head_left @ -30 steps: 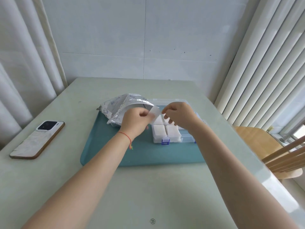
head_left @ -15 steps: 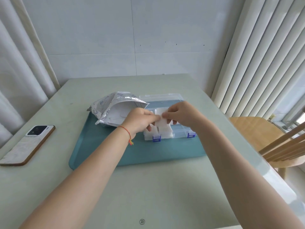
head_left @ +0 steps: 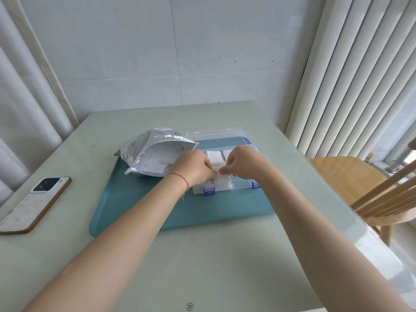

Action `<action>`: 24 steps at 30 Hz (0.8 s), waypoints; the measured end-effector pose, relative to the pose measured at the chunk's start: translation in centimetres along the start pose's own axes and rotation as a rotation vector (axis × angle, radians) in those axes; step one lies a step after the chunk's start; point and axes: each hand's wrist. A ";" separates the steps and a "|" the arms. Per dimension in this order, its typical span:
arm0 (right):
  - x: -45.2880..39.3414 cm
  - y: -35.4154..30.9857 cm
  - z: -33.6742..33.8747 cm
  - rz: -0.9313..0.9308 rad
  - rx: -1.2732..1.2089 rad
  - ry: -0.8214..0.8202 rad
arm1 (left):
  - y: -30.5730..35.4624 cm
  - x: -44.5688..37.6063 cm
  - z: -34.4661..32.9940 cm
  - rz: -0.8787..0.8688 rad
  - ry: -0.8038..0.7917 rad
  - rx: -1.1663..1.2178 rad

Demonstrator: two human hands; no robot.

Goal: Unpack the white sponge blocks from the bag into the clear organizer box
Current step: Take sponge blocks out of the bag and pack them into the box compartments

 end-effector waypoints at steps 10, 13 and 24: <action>0.4 -0.7 0.3 0.118 0.073 0.049 | -0.2 0.1 -0.3 -0.157 0.059 -0.066; 1.1 -1.3 0.9 0.149 0.210 -0.064 | -0.3 -0.1 -0.2 -0.163 0.011 -0.106; 0.8 -2.7 1.5 0.166 0.388 -0.138 | 0.2 -0.7 0.7 -0.184 -0.076 -0.203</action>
Point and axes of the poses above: each hand's wrist, its own x-axis away from the middle knuckle, its own z-axis out of the back of the hand, y = z × x, and after that the axes turned 1 degree about z, right-handed
